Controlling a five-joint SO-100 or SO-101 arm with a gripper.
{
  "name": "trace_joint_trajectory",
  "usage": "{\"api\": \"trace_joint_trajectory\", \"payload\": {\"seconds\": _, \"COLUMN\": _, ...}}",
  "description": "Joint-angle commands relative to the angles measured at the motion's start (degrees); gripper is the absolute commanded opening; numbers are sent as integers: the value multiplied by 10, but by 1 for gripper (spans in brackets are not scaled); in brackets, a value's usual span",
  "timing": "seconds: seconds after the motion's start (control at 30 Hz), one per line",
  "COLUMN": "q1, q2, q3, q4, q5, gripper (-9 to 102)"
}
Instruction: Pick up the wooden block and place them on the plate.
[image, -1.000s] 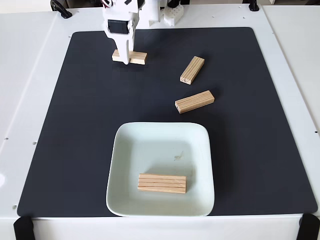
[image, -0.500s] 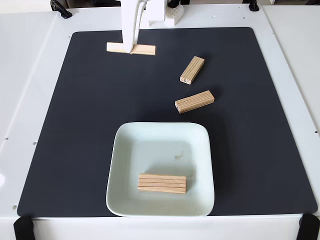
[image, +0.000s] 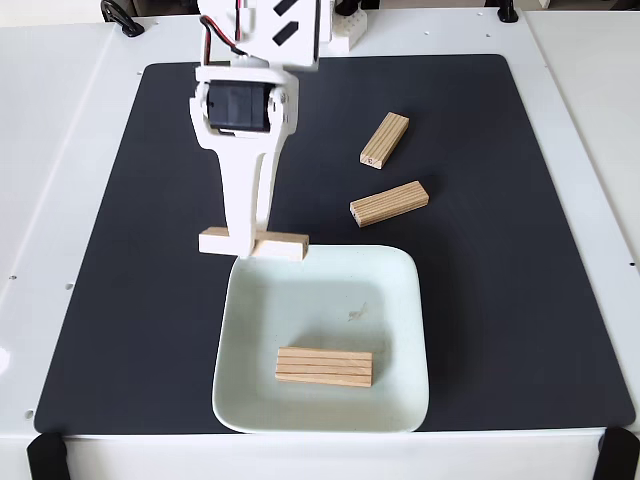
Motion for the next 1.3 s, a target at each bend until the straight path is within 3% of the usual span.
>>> {"api": "trace_joint_trajectory", "payload": {"seconds": 0.0, "q1": -11, "q2": -47, "q3": -111, "q4": -11, "q5": 3, "gripper": 0}}
{"api": "trace_joint_trajectory", "payload": {"seconds": 0.23, "q1": -52, "q2": -116, "q3": -217, "q4": -5, "q5": 4, "gripper": 0}}
{"api": "trace_joint_trajectory", "payload": {"seconds": 1.27, "q1": -69, "q2": -114, "q3": -210, "q4": -4, "q5": 13, "gripper": 0}}
